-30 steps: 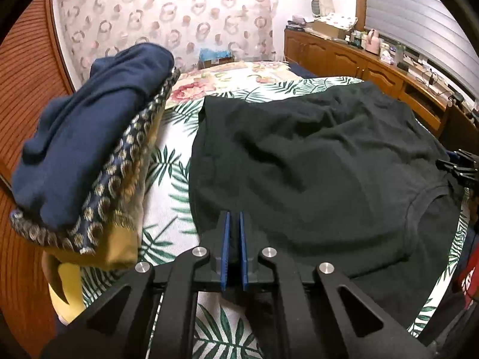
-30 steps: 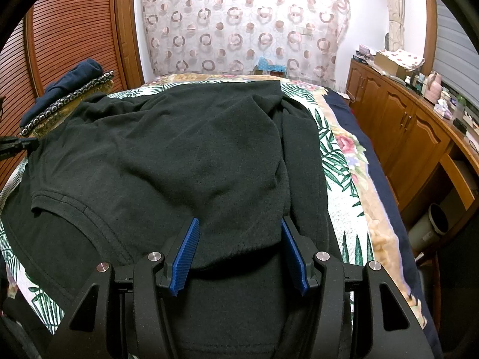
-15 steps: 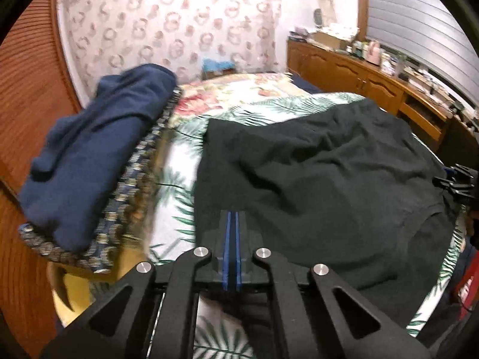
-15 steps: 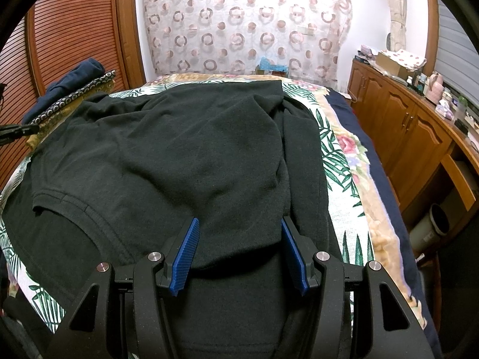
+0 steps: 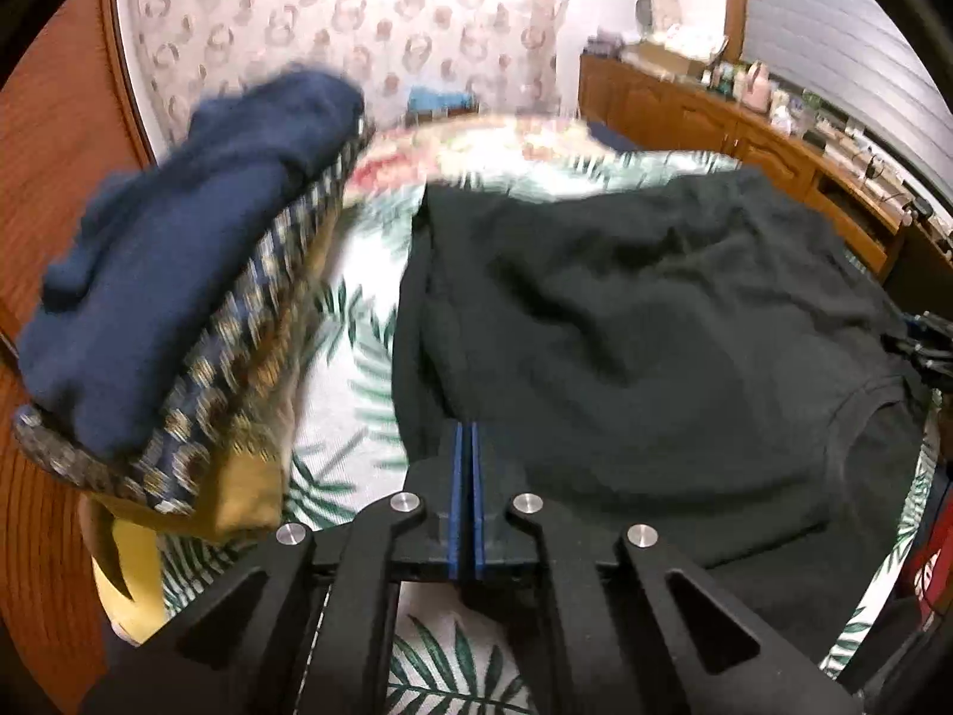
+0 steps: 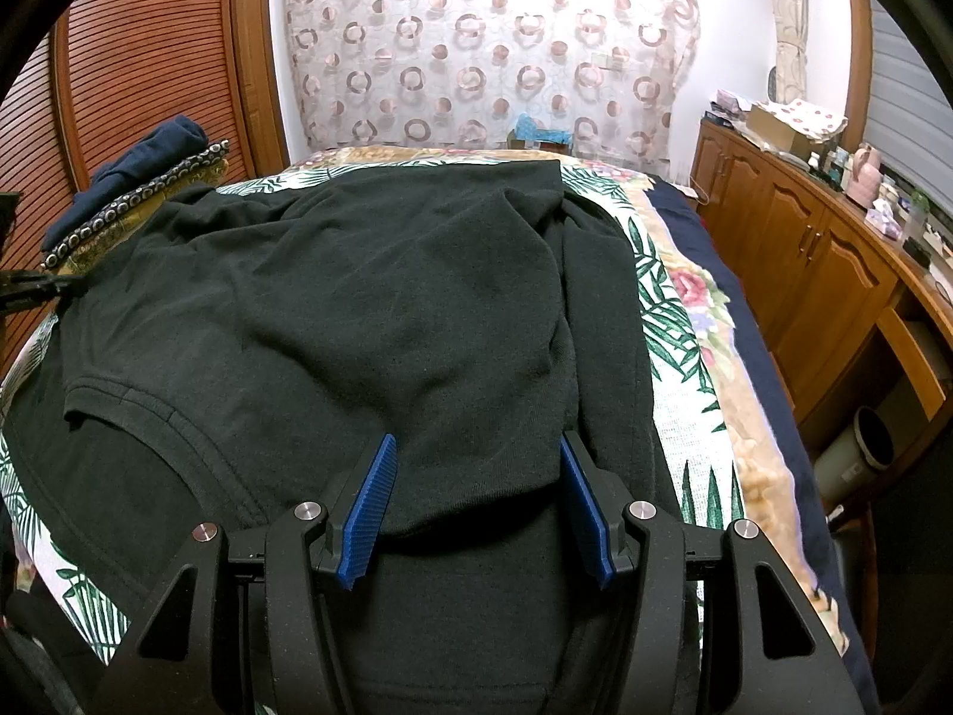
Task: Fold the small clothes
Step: 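Grasp the T-shirt edge with the left tool and lift it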
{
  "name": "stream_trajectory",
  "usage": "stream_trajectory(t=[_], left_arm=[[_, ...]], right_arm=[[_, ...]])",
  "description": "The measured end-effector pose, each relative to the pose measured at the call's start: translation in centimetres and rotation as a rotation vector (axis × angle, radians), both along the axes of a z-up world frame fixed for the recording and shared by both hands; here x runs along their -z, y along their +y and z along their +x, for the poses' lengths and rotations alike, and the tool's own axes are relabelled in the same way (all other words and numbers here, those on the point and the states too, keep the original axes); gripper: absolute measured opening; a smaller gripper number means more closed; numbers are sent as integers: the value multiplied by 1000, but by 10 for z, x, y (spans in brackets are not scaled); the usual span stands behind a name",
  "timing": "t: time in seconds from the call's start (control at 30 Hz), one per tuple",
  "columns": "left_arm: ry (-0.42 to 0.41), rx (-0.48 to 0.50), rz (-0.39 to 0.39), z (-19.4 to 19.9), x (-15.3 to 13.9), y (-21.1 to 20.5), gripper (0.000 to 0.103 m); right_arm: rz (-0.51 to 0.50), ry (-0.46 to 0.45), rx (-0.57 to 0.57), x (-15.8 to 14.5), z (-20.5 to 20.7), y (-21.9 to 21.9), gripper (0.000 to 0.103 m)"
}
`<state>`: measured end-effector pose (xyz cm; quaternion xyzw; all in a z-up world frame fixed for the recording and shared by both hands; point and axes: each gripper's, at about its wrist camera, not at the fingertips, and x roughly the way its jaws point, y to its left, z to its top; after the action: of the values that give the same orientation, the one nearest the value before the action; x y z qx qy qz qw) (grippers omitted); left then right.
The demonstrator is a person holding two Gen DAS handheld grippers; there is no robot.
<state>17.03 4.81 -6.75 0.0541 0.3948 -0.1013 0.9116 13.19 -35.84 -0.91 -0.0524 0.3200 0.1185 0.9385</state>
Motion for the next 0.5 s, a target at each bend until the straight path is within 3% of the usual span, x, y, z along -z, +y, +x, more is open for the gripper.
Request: stream_trajectory(t=[0.23, 0.5], left_arm=[[-69, 45, -7, -2, -34, -17, 4], [-46, 41, -32, -7, -23, -20, 3]], right_arm=[[1, -1, 0, 0, 0, -1, 57], [12, 27, -22, -10, 4, -1, 57]])
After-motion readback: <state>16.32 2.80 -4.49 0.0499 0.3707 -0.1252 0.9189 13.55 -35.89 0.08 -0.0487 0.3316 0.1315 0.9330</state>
